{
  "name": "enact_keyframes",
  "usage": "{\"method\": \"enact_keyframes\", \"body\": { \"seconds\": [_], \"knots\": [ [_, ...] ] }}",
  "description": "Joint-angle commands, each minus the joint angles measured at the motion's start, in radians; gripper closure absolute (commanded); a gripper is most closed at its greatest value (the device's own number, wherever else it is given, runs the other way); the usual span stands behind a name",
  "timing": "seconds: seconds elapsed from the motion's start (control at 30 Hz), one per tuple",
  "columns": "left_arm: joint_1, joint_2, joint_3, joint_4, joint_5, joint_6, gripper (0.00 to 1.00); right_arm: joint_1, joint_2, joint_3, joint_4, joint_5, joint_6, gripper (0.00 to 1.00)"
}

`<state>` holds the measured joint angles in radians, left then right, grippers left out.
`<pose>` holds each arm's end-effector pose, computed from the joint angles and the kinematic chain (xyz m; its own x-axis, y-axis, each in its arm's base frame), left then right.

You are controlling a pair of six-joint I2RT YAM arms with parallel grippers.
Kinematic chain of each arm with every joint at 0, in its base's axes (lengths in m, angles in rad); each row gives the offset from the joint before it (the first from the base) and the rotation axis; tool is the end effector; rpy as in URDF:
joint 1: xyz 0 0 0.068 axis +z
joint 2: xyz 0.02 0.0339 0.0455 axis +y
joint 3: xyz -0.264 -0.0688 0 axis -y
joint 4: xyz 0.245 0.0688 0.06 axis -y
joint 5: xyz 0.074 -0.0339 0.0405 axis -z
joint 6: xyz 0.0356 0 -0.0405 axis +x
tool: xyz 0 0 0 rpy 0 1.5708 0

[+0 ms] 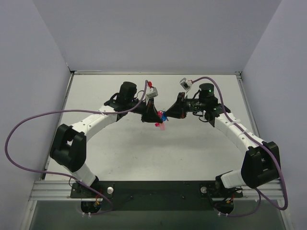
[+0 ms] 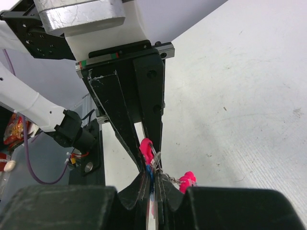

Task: Remove the keys from the keyring

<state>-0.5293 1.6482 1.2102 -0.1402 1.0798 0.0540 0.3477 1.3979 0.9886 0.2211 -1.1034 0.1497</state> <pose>0.2981 -0.2108 0.2775 -0.4238 0.2774 -0.8622 0.8997 0.0191 -0.4361 0.2822 0.1361 0.3143 -0.3198 -0.0444 -0.9464 -0.9409 0.1329 0.3117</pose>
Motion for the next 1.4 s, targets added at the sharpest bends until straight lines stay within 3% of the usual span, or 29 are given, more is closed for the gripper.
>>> {"method": "enact_keyframes", "body": {
  "seconds": [0.0, 0.6, 0.73, 0.87, 1.37],
  "knots": [
    [0.025, -0.057, 0.0, -0.032, 0.091, 0.02, 1.0, -0.076, -0.04, 0.01, 0.054, 0.002, -0.021, 1.0],
    [0.055, -0.041, -0.02, -0.015, 0.131, -0.003, 1.0, -0.099, -0.066, 0.013, 0.076, 0.005, 0.01, 1.0],
    [0.052, -0.025, -0.018, -0.018, 0.124, -0.005, 0.71, -0.096, -0.066, -0.002, 0.13, -0.012, 0.066, 1.0],
    [0.046, -0.013, -0.015, -0.018, 0.112, -0.008, 0.58, -0.087, -0.076, -0.001, 0.139, -0.018, 0.074, 1.0],
    [0.035, -0.008, -0.009, 0.027, -0.006, -0.048, 0.33, -0.079, -0.088, -0.013, 0.149, -0.023, 0.083, 1.0]
  ]
}}
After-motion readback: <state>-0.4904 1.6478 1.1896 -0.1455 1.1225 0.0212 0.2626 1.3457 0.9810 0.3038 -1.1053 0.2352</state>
